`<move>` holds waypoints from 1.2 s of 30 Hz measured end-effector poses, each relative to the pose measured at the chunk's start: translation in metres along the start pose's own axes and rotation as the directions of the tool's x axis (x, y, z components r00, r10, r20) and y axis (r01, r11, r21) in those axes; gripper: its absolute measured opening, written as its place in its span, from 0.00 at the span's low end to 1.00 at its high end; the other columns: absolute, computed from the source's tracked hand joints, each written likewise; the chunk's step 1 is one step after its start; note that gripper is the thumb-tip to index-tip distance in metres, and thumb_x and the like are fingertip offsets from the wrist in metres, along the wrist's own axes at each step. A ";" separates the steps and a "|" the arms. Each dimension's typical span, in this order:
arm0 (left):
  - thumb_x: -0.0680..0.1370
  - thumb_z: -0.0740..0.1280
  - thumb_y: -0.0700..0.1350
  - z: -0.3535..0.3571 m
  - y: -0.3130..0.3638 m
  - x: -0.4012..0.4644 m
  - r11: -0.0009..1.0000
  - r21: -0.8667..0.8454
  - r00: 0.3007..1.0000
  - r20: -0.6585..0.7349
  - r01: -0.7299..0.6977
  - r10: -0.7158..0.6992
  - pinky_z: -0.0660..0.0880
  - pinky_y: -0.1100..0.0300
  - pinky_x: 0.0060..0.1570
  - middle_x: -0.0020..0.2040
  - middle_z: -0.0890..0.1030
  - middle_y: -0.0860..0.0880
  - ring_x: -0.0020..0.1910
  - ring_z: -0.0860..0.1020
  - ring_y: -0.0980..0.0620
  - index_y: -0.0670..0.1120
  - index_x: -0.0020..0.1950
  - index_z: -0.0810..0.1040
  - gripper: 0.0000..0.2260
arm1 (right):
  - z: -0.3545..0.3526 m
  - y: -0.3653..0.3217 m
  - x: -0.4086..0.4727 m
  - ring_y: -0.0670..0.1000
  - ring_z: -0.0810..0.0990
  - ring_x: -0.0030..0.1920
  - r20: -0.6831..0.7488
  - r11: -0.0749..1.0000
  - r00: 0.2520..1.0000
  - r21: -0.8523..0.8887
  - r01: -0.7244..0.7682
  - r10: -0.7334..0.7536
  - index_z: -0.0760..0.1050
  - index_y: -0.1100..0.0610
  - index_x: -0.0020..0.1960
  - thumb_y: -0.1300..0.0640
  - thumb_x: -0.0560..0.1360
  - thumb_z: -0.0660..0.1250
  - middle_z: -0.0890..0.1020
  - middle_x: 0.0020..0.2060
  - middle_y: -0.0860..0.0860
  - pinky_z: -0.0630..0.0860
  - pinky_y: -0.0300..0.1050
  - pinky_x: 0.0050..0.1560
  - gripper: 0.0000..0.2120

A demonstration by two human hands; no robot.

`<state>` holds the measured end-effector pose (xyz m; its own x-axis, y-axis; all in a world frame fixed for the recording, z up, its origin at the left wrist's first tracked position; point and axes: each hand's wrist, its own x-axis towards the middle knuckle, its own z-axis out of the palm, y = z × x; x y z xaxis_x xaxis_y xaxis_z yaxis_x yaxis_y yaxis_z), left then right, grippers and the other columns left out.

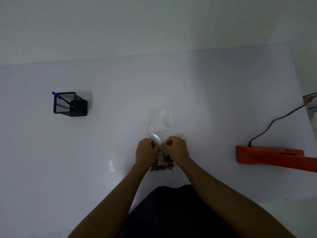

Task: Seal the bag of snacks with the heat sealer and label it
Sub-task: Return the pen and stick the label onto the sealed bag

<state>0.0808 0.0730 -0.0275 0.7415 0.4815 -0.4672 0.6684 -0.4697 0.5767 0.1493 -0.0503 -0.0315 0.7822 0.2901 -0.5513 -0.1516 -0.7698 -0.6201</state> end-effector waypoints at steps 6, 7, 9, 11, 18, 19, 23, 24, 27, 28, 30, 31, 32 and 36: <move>0.75 0.67 0.41 0.005 -0.004 0.001 1.000 0.025 1.000 -0.017 0.000 0.001 0.64 0.66 0.29 0.31 0.73 0.50 0.30 0.70 0.55 0.46 0.30 0.71 0.13 | 0.000 -0.001 -0.001 0.48 0.77 0.32 -0.013 1.000 1.000 -0.017 -0.022 0.022 0.77 0.62 0.37 0.56 0.72 0.73 0.80 0.31 0.52 0.76 0.43 0.33 0.10; 0.75 0.67 0.41 0.006 -0.004 0.002 1.000 0.027 1.000 -0.017 -0.003 0.003 0.64 0.66 0.29 0.32 0.74 0.50 0.30 0.70 0.55 0.45 0.31 0.72 0.12 | 0.001 -0.001 0.000 0.49 0.77 0.31 -0.020 0.999 0.999 -0.027 -0.029 0.029 0.77 0.63 0.37 0.56 0.71 0.72 0.81 0.32 0.54 0.78 0.48 0.34 0.11; 0.75 0.67 0.40 0.006 -0.004 0.002 0.999 0.033 1.000 -0.018 -0.013 0.014 0.63 0.68 0.29 0.32 0.73 0.51 0.30 0.70 0.55 0.44 0.31 0.73 0.12 | 0.004 0.000 0.001 0.49 0.75 0.31 -0.030 0.998 0.999 -0.038 -0.044 0.043 0.76 0.64 0.37 0.56 0.70 0.72 0.81 0.33 0.56 0.79 0.53 0.35 0.11; 0.75 0.67 0.40 0.006 -0.005 0.002 0.999 0.040 0.999 -0.017 -0.026 0.027 0.62 0.68 0.29 0.32 0.72 0.51 0.30 0.70 0.55 0.43 0.31 0.72 0.12 | 0.004 -0.002 0.001 0.49 0.76 0.32 -0.026 0.997 0.997 -0.039 -0.067 0.066 0.75 0.61 0.38 0.55 0.69 0.72 0.80 0.32 0.54 0.79 0.52 0.35 0.10; 0.75 0.67 0.40 0.008 -0.008 0.005 0.995 0.083 0.999 -0.018 -0.047 0.049 0.70 0.64 0.31 0.34 0.76 0.48 0.33 0.74 0.52 0.41 0.33 0.76 0.10 | -0.003 0.004 0.003 0.47 0.75 0.31 -0.059 0.995 0.994 -0.015 -0.097 0.096 0.73 0.56 0.37 0.48 0.67 0.80 0.78 0.32 0.48 0.70 0.40 0.30 0.18; 0.75 0.67 0.40 0.008 -0.008 0.005 0.995 0.088 0.998 -0.019 -0.051 0.053 0.72 0.62 0.31 0.34 0.76 0.48 0.33 0.74 0.51 0.40 0.34 0.76 0.10 | -0.003 0.005 0.004 0.47 0.75 0.31 -0.062 0.995 0.993 -0.007 -0.100 0.100 0.73 0.56 0.37 0.48 0.67 0.80 0.77 0.32 0.48 0.70 0.39 0.30 0.18; 0.75 0.67 0.40 0.008 -0.007 0.005 0.994 0.090 0.998 -0.016 -0.061 0.062 0.75 0.58 0.34 0.34 0.76 0.47 0.34 0.75 0.50 0.39 0.34 0.77 0.10 | -0.001 0.007 0.006 0.47 0.75 0.31 -0.077 0.994 0.991 0.037 -0.103 0.106 0.75 0.59 0.37 0.52 0.66 0.81 0.78 0.32 0.50 0.70 0.39 0.32 0.17; 0.75 0.67 0.40 0.008 -0.007 0.005 0.994 0.089 0.998 -0.013 -0.058 0.060 0.73 0.58 0.33 0.34 0.76 0.47 0.34 0.75 0.50 0.39 0.34 0.77 0.10 | -0.001 0.009 0.007 0.48 0.75 0.31 -0.082 0.994 0.991 0.043 -0.102 0.106 0.75 0.59 0.36 0.53 0.66 0.81 0.78 0.32 0.50 0.70 0.39 0.32 0.17; 0.75 0.67 0.41 0.009 -0.009 0.006 0.995 0.093 0.999 -0.005 -0.048 0.049 0.68 0.62 0.33 0.35 0.75 0.48 0.36 0.74 0.50 0.40 0.35 0.76 0.09 | -0.002 0.013 0.008 0.48 0.76 0.31 -0.092 0.993 0.990 0.058 -0.100 0.105 0.74 0.58 0.35 0.54 0.66 0.81 0.79 0.33 0.51 0.70 0.37 0.31 0.16; 0.75 0.67 0.41 0.009 -0.009 0.006 0.994 0.093 0.999 -0.005 -0.049 0.050 0.68 0.62 0.33 0.35 0.75 0.48 0.36 0.74 0.50 0.40 0.35 0.76 0.09 | -0.003 0.013 0.009 0.48 0.76 0.32 -0.093 0.993 0.990 0.060 -0.103 0.108 0.74 0.57 0.35 0.54 0.66 0.81 0.79 0.33 0.51 0.70 0.37 0.31 0.16; 0.75 0.67 0.41 0.010 -0.009 0.006 0.994 0.093 0.999 -0.007 -0.051 0.052 0.69 0.62 0.32 0.35 0.75 0.47 0.35 0.74 0.50 0.40 0.35 0.76 0.10 | -0.002 0.013 0.009 0.48 0.76 0.32 -0.094 0.992 0.989 0.057 -0.109 0.114 0.74 0.57 0.35 0.54 0.66 0.81 0.79 0.33 0.51 0.71 0.38 0.31 0.16; 0.75 0.67 0.41 0.010 -0.009 0.006 0.995 0.092 0.999 -0.008 -0.047 0.048 0.69 0.62 0.32 0.35 0.75 0.47 0.35 0.74 0.50 0.40 0.34 0.75 0.10 | -0.002 0.012 0.010 0.48 0.76 0.32 -0.093 0.992 0.989 0.052 -0.112 0.116 0.74 0.57 0.35 0.54 0.66 0.81 0.79 0.33 0.51 0.72 0.39 0.32 0.16; 0.74 0.68 0.40 0.010 -0.009 0.006 0.995 0.092 0.999 -0.009 -0.039 0.040 0.69 0.62 0.31 0.34 0.75 0.47 0.34 0.73 0.50 0.39 0.34 0.75 0.10 | -0.002 0.013 0.010 0.48 0.76 0.32 -0.091 0.992 0.989 0.048 -0.115 0.119 0.74 0.57 0.35 0.54 0.66 0.81 0.80 0.33 0.52 0.73 0.40 0.32 0.16; 0.73 0.69 0.40 0.007 -0.009 0.007 0.998 0.066 1.000 0.004 0.011 -0.011 0.65 0.66 0.30 0.35 0.74 0.47 0.34 0.72 0.51 0.40 0.35 0.74 0.09 | -0.001 0.013 0.011 0.50 0.78 0.32 -0.090 0.992 0.989 0.054 -0.116 0.120 0.75 0.59 0.36 0.55 0.66 0.81 0.80 0.34 0.53 0.74 0.42 0.33 0.16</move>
<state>0.0805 0.0754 -0.0407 0.7342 0.4840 -0.4761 0.6789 -0.5124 0.5259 0.1565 -0.0577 -0.0453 0.8097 0.1426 -0.5693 -0.2735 -0.7665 -0.5811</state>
